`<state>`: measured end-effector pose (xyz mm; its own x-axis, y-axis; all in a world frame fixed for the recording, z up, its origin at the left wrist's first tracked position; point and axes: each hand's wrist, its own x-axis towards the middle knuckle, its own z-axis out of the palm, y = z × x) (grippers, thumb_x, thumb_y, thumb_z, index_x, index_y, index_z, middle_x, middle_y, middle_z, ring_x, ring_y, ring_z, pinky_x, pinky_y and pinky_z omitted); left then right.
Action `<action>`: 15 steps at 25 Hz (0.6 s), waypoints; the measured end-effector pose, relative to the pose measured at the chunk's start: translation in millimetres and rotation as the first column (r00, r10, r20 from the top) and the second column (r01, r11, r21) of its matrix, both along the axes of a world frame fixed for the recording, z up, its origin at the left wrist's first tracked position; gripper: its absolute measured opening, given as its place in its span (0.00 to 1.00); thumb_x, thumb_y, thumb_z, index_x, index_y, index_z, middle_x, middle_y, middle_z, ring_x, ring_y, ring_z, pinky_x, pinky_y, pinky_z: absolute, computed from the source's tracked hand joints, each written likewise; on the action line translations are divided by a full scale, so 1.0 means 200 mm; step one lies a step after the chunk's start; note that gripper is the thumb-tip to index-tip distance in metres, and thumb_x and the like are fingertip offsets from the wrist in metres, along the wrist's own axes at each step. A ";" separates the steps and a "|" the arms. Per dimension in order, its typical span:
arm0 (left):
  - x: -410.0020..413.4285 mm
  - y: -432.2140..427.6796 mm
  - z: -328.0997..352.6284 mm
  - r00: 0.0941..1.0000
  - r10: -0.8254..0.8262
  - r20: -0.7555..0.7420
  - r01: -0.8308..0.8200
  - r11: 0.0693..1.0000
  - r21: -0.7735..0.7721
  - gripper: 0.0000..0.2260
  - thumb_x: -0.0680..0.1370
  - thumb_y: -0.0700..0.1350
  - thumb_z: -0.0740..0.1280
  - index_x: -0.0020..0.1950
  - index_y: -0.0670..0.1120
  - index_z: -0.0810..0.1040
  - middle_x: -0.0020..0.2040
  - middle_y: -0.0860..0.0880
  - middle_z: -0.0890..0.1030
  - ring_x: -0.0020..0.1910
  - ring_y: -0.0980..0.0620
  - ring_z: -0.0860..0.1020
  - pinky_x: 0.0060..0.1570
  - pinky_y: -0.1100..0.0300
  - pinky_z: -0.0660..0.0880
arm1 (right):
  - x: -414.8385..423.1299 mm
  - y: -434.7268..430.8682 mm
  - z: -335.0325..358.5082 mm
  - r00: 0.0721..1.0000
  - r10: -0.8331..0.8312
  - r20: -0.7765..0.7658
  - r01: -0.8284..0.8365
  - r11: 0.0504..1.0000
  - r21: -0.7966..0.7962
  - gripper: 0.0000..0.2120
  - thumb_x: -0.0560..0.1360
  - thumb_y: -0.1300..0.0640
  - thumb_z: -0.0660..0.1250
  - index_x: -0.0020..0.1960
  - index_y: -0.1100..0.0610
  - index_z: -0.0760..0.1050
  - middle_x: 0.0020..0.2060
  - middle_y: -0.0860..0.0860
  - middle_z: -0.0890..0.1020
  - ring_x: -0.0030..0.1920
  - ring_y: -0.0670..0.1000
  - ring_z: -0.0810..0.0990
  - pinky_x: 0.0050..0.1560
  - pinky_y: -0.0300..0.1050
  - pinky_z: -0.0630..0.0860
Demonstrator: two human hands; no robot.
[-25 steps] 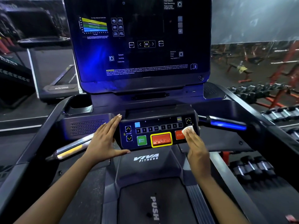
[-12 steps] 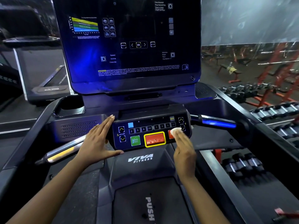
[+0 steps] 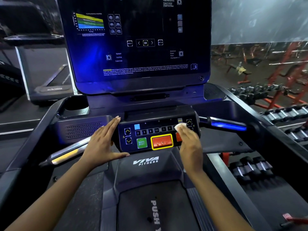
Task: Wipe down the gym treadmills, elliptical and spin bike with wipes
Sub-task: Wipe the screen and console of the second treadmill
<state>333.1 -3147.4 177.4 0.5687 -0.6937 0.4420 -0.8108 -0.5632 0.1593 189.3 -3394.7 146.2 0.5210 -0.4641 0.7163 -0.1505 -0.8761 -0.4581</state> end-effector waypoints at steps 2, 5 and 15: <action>0.00 0.00 0.00 1.000 0.003 0.008 -0.003 1.000 0.011 0.53 0.63 0.80 0.54 0.76 0.45 0.56 0.75 0.47 0.63 0.70 0.48 0.66 0.67 0.48 0.64 | -0.04 0.13 -0.06 0.995 0.092 -0.029 -0.094 0.991 -0.098 0.24 0.67 0.77 0.60 0.61 0.64 0.76 0.57 0.57 0.80 0.59 0.52 0.74 0.67 0.36 0.63; 0.00 0.00 0.00 1.000 0.007 0.011 -0.008 1.000 0.015 0.53 0.63 0.79 0.54 0.76 0.44 0.56 0.75 0.47 0.63 0.71 0.48 0.65 0.67 0.48 0.64 | -0.07 0.20 -0.09 0.988 0.130 -0.079 -0.146 0.956 -0.256 0.24 0.68 0.71 0.53 0.60 0.65 0.77 0.57 0.56 0.80 0.61 0.51 0.71 0.68 0.40 0.62; 0.01 0.00 -0.01 1.000 0.011 0.014 -0.011 1.000 0.028 0.53 0.63 0.80 0.55 0.77 0.46 0.53 0.75 0.48 0.61 0.71 0.47 0.66 0.67 0.46 0.64 | 0.00 0.19 0.04 0.980 0.196 -0.044 -0.199 0.977 -0.078 0.24 0.68 0.77 0.62 0.62 0.64 0.75 0.57 0.57 0.80 0.60 0.53 0.76 0.68 0.37 0.63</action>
